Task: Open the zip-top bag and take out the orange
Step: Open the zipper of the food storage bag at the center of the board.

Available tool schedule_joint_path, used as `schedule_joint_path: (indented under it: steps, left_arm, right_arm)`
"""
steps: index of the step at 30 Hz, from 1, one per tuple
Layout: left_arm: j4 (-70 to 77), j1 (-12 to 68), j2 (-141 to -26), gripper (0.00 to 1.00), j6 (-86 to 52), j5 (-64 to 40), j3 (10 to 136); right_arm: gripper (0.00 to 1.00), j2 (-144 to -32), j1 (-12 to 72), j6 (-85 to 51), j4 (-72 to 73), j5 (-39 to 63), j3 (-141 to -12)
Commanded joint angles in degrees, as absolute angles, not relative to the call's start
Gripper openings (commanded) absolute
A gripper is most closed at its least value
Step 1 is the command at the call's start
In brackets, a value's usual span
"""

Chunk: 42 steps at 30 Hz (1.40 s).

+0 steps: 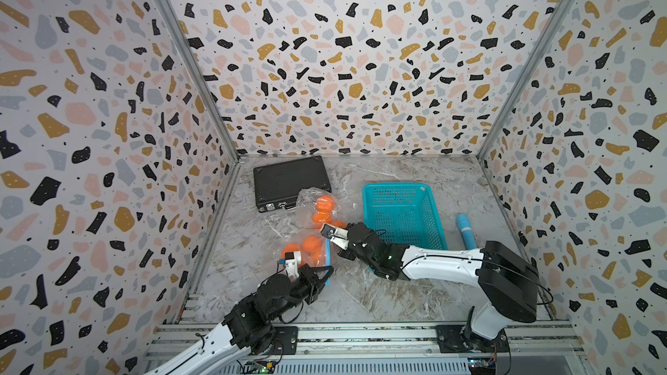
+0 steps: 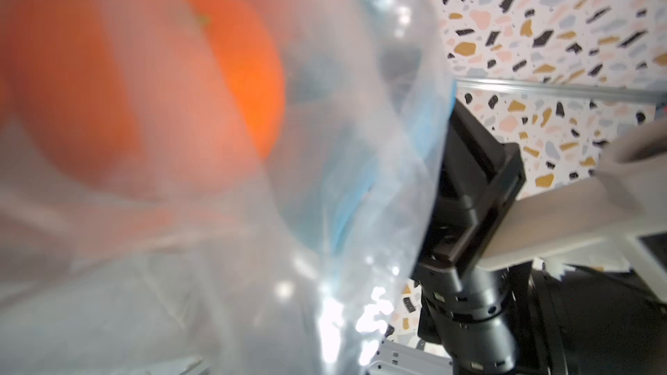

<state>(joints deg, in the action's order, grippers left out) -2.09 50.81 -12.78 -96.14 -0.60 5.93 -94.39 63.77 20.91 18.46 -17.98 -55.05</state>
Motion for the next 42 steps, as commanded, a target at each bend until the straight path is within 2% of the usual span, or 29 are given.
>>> schedule_joint_path:
  steps: [1, 4, 6, 8, 11, 15, 22, 29, 36, 37, 38, 40, 41, 42]
  left_arm:
    - [-4.4, 51.0, -7.4, 0.00, -92.2, 2.3, 7.7]
    - [-12.5, 50.9, -0.8, 0.00, -90.4, 2.6, 8.3]
    - [-14.4, 51.0, -2.5, 0.00, -87.2, 1.4, 10.2]
    - [-13.4, 50.9, -2.1, 0.00, -85.8, 0.0, 9.8]
    - [-13.4, 50.8, -1.3, 0.00, -83.3, -1.9, 10.0]
    - [-10.9, 50.8, -0.9, 0.00, -78.3, -3.0, 11.3]
    - [-11.6, 50.9, -0.8, 0.00, -72.3, -7.1, 17.0]
    - [-16.1, 50.9, -0.7, 0.00, -69.4, -7.8, 22.0]
    - [-16.8, 50.9, -2.3, 0.00, -68.8, -7.2, 19.6]
    - [-19.9, 50.9, -2.6, 0.17, -67.0, -5.9, 21.3]
    - [-22.2, 50.9, -2.8, 0.29, -65.3, -4.4, 22.8]
    - [-27.0, 50.8, -2.1, 0.64, -63.0, -1.0, 26.1]
    - [-28.3, 50.9, -1.9, 0.77, -62.3, 0.0, 27.2]
    - [-30.6, 50.9, -1.9, 0.87, -61.5, 1.0, 28.5]
  right_arm:
    - [0.01, -91.1, 64.0, 28.3, 20.1, -13.7, -54.1]
    - [0.01, -92.8, 62.9, 35.6, 18.4, -13.9, -55.1]
    - [0.01, -94.4, 60.6, 36.6, 15.6, -10.8, -57.2]
    - [0.02, -95.4, 58.2, 36.9, 13.5, -6.3, -58.6]
    - [0.02, -96.1, 55.8, 39.0, 14.1, -5.9, -59.0]
    - [0.07, -96.3, 51.7, 42.2, 15.0, 3.3, -59.5]
    - [0.06, -98.7, 45.8, 47.1, 13.0, 14.3, -62.8]
    - [0.07, -100.2, 44.8, 49.9, 12.6, 15.6, -65.5]
    - [0.06, -100.2, 43.9, 48.9, 12.8, 16.2, -64.8]
    - [0.06, -99.8, 43.9, 48.4, 13.7, 17.2, -64.0]
    - [0.07, -99.5, 43.9, 48.0, 14.4, 18.1, -63.4]
    - [0.07, -98.7, 44.1, 47.3, 15.2, 19.9, -62.4]
    - [0.07, -98.2, 44.2, 46.9, 15.6, 20.8, -61.9]
    - [0.07, -97.5, 44.3, 46.3, 16.2, 21.7, -61.4]
